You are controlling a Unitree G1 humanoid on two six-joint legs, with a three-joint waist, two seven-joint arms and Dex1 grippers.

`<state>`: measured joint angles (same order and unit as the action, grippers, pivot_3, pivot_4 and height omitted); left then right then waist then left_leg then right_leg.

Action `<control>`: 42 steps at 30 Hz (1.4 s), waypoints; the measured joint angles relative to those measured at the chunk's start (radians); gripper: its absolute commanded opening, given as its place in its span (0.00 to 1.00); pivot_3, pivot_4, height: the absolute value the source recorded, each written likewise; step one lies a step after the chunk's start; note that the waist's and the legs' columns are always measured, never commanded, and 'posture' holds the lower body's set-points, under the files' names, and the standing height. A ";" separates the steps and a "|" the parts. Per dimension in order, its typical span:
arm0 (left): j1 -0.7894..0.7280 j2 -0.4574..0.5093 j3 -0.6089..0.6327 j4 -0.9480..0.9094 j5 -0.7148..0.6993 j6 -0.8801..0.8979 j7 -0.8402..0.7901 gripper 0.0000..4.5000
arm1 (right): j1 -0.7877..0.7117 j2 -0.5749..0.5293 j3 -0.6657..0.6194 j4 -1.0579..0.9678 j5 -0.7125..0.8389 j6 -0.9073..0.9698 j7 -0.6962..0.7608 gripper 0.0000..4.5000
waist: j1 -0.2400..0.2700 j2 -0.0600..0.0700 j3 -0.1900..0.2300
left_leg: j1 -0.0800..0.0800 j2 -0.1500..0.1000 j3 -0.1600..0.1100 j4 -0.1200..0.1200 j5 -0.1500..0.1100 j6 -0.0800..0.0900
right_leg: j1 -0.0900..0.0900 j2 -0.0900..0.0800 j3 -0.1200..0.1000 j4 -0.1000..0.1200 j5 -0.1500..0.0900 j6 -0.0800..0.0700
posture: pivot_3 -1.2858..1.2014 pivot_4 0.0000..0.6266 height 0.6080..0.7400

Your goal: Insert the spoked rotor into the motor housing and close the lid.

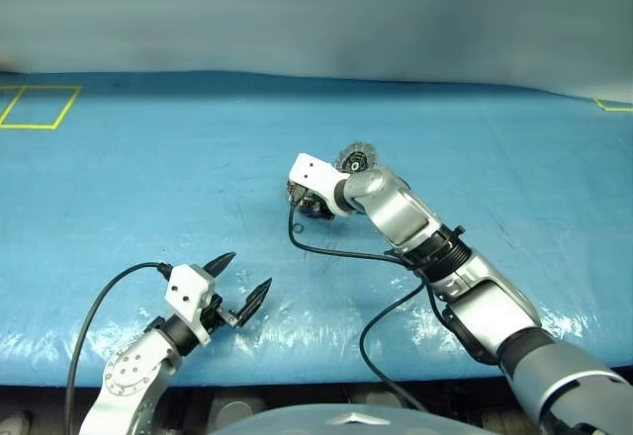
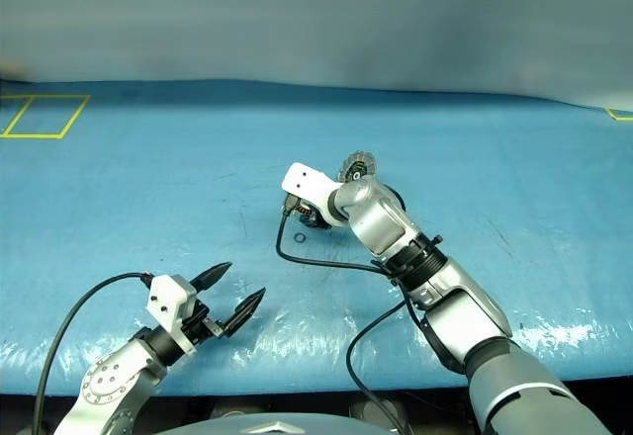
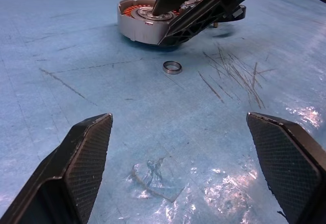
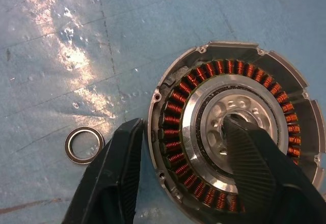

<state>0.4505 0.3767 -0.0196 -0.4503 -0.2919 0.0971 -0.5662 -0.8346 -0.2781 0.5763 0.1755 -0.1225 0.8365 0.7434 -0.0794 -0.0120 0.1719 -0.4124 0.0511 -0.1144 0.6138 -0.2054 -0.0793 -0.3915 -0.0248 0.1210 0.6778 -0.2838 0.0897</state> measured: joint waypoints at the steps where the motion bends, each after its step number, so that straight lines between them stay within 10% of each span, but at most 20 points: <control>1: -0.002 -0.001 0.000 0.000 0.001 0.000 0.000 1.00 | 0.000 -0.003 0.009 -0.001 -0.009 -0.014 0.001 0.43 | 0.000 0.000 0.000 | 0.000 0.000 0.000 0.000 0.000 0.000 | 0.000 0.000 0.000 0.000 0.000 0.000 | 0.52 0.24 1.00; 19: -0.011 -0.010 0.001 0.000 0.004 0.000 0.005 1.00 | -0.054 0.025 0.030 0.095 -0.049 -0.082 0.045 0.43 | -0.009 0.001 0.000 | 0.001 0.001 0.001 0.001 0.003 0.000 | 0.000 0.000 0.000 0.000 0.000 -0.001 | 0.52 0.24 1.00; 42: 0.055 -0.021 0.021 -0.018 0.002 -0.018 0.033 1.00 | -0.051 -0.156 0.261 -0.035 -0.301 -0.985 0.360 0.41 | 0.004 0.001 0.002 | -0.002 0.000 0.000 -0.001 0.003 -0.001 | -0.002 0.000 0.000 -0.001 0.000 0.001 | 0.52 0.24 1.00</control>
<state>0.5051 0.3559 0.0018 -0.4680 -0.2897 0.0791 -0.5329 -0.8861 -0.4341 0.8372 0.1407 -0.4238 -0.1487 1.1039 -0.0756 -0.0109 0.1735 -0.4142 0.0515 -0.1143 0.6123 -0.2029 -0.0805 -0.3938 -0.0247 0.1207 0.6770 -0.2840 0.0911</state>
